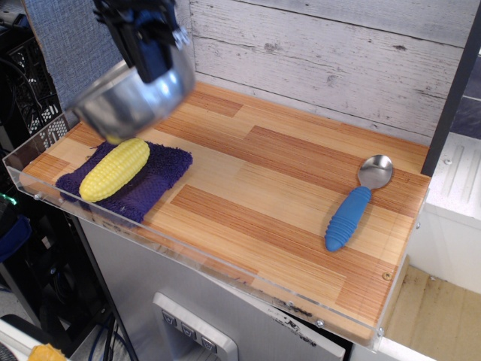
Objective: Place the pot behind the cloth.
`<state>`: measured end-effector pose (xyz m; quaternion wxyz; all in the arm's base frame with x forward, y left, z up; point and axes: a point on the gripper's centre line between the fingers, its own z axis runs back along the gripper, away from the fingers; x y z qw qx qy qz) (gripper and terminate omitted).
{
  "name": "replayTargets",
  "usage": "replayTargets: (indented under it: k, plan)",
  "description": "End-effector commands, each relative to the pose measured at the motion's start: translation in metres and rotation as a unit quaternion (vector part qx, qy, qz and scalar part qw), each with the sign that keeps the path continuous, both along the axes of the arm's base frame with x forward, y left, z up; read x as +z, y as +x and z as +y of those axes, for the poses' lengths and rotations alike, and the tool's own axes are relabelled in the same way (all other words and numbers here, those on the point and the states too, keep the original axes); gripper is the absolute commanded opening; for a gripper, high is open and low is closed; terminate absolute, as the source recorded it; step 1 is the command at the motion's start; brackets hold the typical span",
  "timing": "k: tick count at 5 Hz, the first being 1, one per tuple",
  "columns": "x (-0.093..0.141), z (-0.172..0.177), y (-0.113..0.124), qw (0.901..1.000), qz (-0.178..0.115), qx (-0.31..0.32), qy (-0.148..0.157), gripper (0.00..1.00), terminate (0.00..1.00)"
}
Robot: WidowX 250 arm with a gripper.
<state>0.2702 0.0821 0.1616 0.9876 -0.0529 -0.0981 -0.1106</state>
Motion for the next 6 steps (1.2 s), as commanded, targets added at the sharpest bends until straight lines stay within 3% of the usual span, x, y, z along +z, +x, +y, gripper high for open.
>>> replayTargets:
  k: [1,3,6]
  plan:
    - [-0.004,0.060,0.032,0.9982,-0.006,0.057,0.017,0.00,0.00]
    - [-0.033,0.043,0.069,0.9985,0.013,0.043,0.031,0.00,0.00]
    - [-0.054,0.041,0.087,0.9979,0.026,0.041,0.042,0.00,0.00]
